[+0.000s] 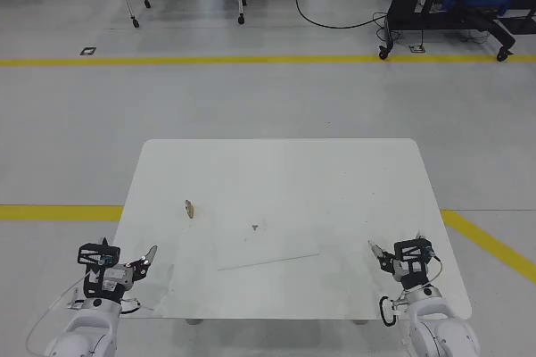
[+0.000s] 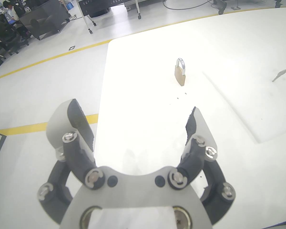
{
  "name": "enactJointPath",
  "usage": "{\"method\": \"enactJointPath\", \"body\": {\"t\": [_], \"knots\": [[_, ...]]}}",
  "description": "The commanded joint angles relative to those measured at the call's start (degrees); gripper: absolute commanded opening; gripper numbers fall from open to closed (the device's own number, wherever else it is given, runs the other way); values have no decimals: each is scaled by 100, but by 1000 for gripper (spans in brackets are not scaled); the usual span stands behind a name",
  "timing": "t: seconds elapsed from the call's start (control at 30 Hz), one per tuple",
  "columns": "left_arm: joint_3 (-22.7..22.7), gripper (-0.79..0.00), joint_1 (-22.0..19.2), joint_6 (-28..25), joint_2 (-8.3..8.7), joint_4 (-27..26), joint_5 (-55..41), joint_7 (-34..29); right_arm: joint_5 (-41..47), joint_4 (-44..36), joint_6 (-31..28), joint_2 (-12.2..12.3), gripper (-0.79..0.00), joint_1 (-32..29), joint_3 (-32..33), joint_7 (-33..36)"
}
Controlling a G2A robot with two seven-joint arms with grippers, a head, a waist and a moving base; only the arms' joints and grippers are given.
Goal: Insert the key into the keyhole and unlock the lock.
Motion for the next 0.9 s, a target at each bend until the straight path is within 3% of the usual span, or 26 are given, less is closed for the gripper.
{"method": "enactJointPath", "body": {"t": [0.0,0.13,0.27,0.47,0.83,0.87], "knots": [[0,-1,0,0,0,0,0,0,0,0,0,0,0,0,0,0],[0,0,0,0,0,0,0,0,-208,-124,48,-11,0,166,-149,91],[0,0,0,0,0,0,0,0,-622,-229,-295,-69,0,876,-987,655],[0,0,0,0,0,0,0,0,-218,475,-520,-325,0,2145,-2497,1324],[0,0,0,0,0,0,0,0,-218,475,-520,-325,0,2145,-2497,1324],[0,0,0,0,0,0,0,0,91,428,-677,-339,0,2119,-2518,1164]]}}
